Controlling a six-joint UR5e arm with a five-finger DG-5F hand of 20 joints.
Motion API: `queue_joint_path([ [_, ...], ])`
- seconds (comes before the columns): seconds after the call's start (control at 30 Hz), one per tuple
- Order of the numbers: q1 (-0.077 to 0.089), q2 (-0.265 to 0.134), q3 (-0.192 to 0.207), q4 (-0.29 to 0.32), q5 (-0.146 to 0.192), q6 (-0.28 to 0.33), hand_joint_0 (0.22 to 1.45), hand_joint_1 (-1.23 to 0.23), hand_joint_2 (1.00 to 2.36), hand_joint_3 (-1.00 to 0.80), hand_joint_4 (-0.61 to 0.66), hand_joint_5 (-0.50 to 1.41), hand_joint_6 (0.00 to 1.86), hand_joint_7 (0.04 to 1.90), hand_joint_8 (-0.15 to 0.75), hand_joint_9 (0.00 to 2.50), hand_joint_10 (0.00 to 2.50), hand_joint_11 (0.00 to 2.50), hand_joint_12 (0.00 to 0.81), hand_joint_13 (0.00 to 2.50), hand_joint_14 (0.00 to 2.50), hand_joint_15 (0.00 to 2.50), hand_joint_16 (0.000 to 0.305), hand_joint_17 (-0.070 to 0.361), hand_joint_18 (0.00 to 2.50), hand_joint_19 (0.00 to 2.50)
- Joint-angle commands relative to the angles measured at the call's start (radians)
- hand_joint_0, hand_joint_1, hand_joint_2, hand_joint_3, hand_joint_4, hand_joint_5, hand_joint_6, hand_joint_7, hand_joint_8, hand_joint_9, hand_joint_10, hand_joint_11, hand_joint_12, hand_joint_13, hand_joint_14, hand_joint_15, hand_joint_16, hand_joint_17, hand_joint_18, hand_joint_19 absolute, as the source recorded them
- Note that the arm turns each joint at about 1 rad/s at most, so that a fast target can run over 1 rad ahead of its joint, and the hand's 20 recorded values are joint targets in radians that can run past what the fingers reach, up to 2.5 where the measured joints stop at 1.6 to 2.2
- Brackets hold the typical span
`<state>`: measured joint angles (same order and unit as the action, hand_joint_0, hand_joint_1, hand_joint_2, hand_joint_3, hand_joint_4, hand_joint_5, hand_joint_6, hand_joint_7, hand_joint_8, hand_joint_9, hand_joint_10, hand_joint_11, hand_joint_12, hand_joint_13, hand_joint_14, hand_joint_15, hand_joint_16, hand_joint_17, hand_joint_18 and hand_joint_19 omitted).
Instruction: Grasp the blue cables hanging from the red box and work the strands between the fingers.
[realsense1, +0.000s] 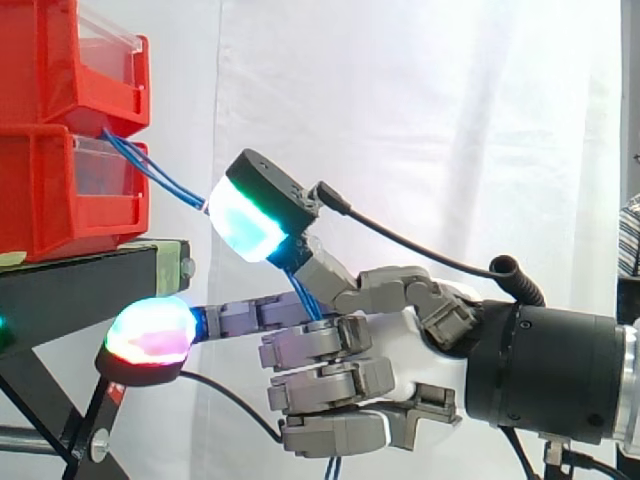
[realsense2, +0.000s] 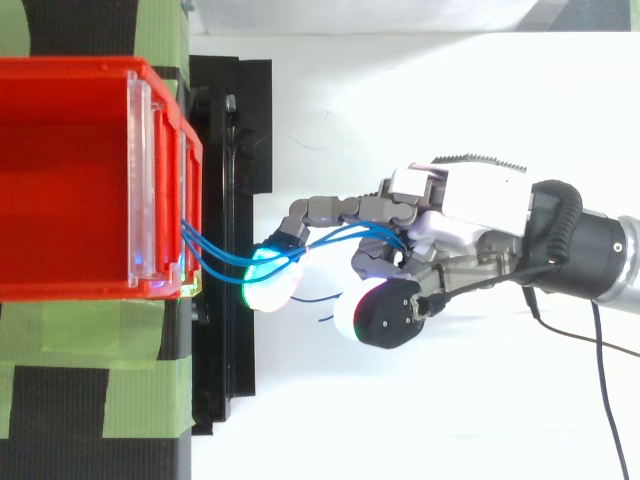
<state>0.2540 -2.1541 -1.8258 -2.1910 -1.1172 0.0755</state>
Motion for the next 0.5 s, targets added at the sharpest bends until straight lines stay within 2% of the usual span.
queue_joint_path([
  [0.0,-0.002,0.010,0.000,-0.013,-0.003,0.012,0.79,-0.59,1.00,-1.00,0.16,0.10,0.19,1.18,0.344,1.23,2.50,2.34,0.426,1.30,2.50,1.31,0.053,0.119,1.74,1.65],
  [0.07,-0.006,0.016,0.000,-0.023,-0.012,0.010,0.79,-0.59,1.00,-1.00,0.17,0.09,0.23,1.16,0.348,1.23,2.50,2.38,0.423,1.30,2.50,1.33,0.053,0.120,1.74,1.61],
  [0.1,-0.006,0.016,0.000,-0.023,-0.012,0.010,0.79,-0.59,1.00,-1.00,0.18,0.10,0.24,1.15,0.353,1.24,2.50,2.38,0.430,1.33,2.50,1.35,0.058,0.131,1.76,1.62],
  [0.13,-0.009,0.023,0.000,-0.030,-0.026,0.009,0.79,-0.59,1.00,-1.00,0.18,0.10,0.24,1.16,0.353,1.24,2.50,2.38,0.433,1.35,2.50,1.35,0.060,0.135,1.78,1.62],
  [0.17,-0.010,0.023,0.000,-0.032,-0.030,0.007,0.80,-0.59,1.00,-1.00,0.19,0.11,0.23,1.17,0.366,1.26,2.50,2.39,0.449,1.38,2.50,1.43,0.068,0.152,1.88,1.64],
  [0.2,-0.010,0.025,0.000,-0.035,-0.036,0.006,0.80,-0.59,1.00,-1.00,0.21,0.12,0.19,1.19,0.383,1.29,2.50,2.47,0.488,1.44,2.50,1.53,0.230,0.173,2.02,1.58],
  [0.23,-0.012,0.031,0.000,-0.038,-0.047,0.003,0.80,-0.59,1.00,-1.00,0.21,0.12,0.19,1.19,0.389,1.30,2.50,2.49,0.495,1.45,2.50,1.54,0.234,0.176,2.07,1.59],
  [0.27,-0.016,0.033,0.000,-0.046,-0.059,0.000,0.80,-0.59,1.00,-1.00,0.23,0.13,0.18,1.20,0.410,1.34,2.50,2.50,0.541,1.53,2.50,1.61,0.235,0.177,2.17,1.53],
  [0.3,-0.019,0.039,0.000,-0.050,-0.062,0.000,0.80,-0.59,1.00,-1.00,0.25,0.16,0.15,1.22,0.449,1.42,2.50,2.50,0.606,1.67,2.50,1.64,0.232,0.174,2.37,1.35],
  [0.33,-0.019,0.037,0.000,-0.053,-0.064,0.000,0.80,-0.58,1.00,-1.00,0.26,0.18,0.12,1.24,0.458,1.47,2.50,2.50,0.633,1.77,2.50,1.64,0.231,0.173,2.50,1.21],
  [0.47,-0.022,0.045,0.000,-0.061,-0.064,-0.002,0.79,-0.58,1.00,-1.00,0.28,0.22,0.08,1.27,0.489,1.65,2.50,2.50,0.686,1.93,2.50,1.63,0.238,0.179,2.50,1.00],
])
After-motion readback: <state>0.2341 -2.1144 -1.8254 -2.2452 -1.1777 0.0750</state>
